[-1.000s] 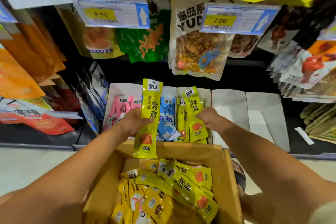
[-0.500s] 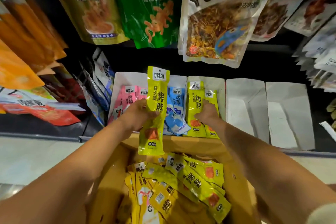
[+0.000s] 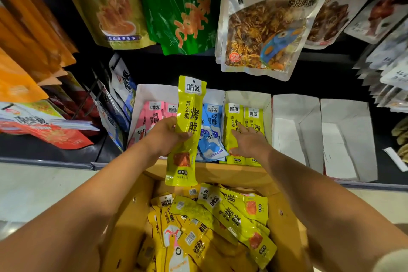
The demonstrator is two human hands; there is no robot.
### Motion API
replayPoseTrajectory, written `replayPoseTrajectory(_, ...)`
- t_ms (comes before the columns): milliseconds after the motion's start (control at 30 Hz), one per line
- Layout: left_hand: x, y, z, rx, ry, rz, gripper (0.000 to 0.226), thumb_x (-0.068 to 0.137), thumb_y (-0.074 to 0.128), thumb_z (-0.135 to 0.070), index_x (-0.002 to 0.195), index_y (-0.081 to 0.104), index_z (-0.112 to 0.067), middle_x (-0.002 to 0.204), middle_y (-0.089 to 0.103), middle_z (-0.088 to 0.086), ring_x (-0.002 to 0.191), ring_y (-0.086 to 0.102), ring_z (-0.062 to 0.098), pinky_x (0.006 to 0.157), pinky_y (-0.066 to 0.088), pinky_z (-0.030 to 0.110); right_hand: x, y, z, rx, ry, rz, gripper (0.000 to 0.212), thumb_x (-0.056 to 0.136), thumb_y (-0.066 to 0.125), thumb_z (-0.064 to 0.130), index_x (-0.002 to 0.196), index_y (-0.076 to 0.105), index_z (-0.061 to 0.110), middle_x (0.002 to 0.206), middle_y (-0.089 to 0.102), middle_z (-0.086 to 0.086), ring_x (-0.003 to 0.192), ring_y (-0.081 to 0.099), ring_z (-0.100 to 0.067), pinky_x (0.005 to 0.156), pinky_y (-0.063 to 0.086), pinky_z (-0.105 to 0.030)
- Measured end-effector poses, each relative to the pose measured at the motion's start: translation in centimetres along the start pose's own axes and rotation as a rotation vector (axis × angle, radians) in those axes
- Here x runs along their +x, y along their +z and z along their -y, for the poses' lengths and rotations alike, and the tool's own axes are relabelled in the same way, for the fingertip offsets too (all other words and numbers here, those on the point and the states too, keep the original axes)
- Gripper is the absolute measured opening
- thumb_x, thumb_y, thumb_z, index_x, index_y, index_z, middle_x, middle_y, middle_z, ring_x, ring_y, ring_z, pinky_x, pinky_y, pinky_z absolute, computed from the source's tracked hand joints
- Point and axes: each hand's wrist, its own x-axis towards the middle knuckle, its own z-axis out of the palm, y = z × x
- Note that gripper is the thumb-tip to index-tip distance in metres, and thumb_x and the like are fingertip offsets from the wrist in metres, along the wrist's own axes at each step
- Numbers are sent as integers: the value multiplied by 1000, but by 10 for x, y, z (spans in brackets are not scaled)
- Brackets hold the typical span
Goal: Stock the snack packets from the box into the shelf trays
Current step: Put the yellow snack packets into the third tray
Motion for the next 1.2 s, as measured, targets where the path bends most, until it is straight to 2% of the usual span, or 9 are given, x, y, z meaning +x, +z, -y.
replayPoseTrajectory(100, 2, -1, 5, 13, 0, 13, 59, 96, 72, -21, 139, 46, 9, 132, 59, 20, 96, 64, 20, 52, 44, 9, 4, 4, 3, -4, 33, -19, 91, 88, 60, 64, 160, 13, 31, 168, -1, -1, 151, 15, -35, 117, 24, -54)
replayPoseTrajectory(200, -2, 0, 2, 25, 1, -36, 14, 97, 71, -18, 96, 60, -9, 106, 60, 9, 77, 57, 11, 46, 40, 6, 8, 8, 5, 122, 53, -9, 94, 87, 67, 57, 159, 15, 29, 168, 4, -5, 149, 24, -37, 116, 32, -51)
replayPoseTrajectory(267, -3, 0, 2, 67, 8, -24, 25, 97, 71, -18, 81, 52, -20, 102, 62, 9, 77, 58, 13, 50, 43, 8, 10, 10, 7, 274, 72, -2, 95, 86, 75, 45, 159, 18, 24, 167, 4, -10, 146, 32, -35, 114, 39, -44)
replayPoseTrajectory(400, -7, -1, 1, 83, 24, -21, 26, 97, 70, -16, 79, 54, -23, 100, 65, 7, 77, 60, 13, 47, 44, 11, 14, 10, 6, 495, 102, 0, 96, 81, 82, 31, 158, 26, 16, 162, 14, -15, 146, 31, -31, 111, 37, -33)
replayPoseTrajectory(600, -6, -5, 5, 100, 37, -11, 25, 97, 71, -17, 80, 55, -25, 107, 65, 8, 86, 61, 13, 56, 45, 15, 8, 8, 3, 664, 90, -46, 80, 75, 87, 35, 145, 51, 18, 152, 41, -13, 139, 42, -30, 115, 36, -39)
replayPoseTrajectory(800, -4, -5, 6, 143, 46, -17, 19, 97, 72, -20, 86, 56, -19, 103, 64, 10, 83, 60, 17, 60, 47, 20, 2, 6, 10, 373, 19, -55, 71, 91, 62, 54, 154, 33, 36, 168, 6, 0, 150, 23, -32, 118, 32, -45)
replayPoseTrajectory(933, -4, -7, 9, 152, 25, -11, 45, 96, 73, -24, 130, 55, 1, 113, 64, 11, 85, 61, 15, 57, 45, 16, -4, 0, 11, 206, 41, 21, 73, 91, 44, 67, 156, 17, 47, 168, -4, 8, 153, 13, -32, 118, 27, -55)
replayPoseTrajectory(1067, -5, -8, 8, 155, 37, -26, 14, 96, 72, -22, 90, 60, -18, 100, 68, 10, 91, 64, 26, 66, 50, 27, -2, -6, 11, 16, 39, 43, 75, 90, 53, 64, 155, 25, 42, 168, 3, -2, 150, 19, -36, 114, 31, -55)
replayPoseTrajectory(1200, -6, -7, 7, 169, 50, -4, 21, 94, 74, -25, 103, 64, -9, 111, 71, 18, 107, 69, 34, 94, 57, 50, 2, -1, 10, 23, 20, 25, 74, 90, 59, 58, 154, 29, 38, 166, 7, -7, 145, 26, -39, 113, 36, -53)
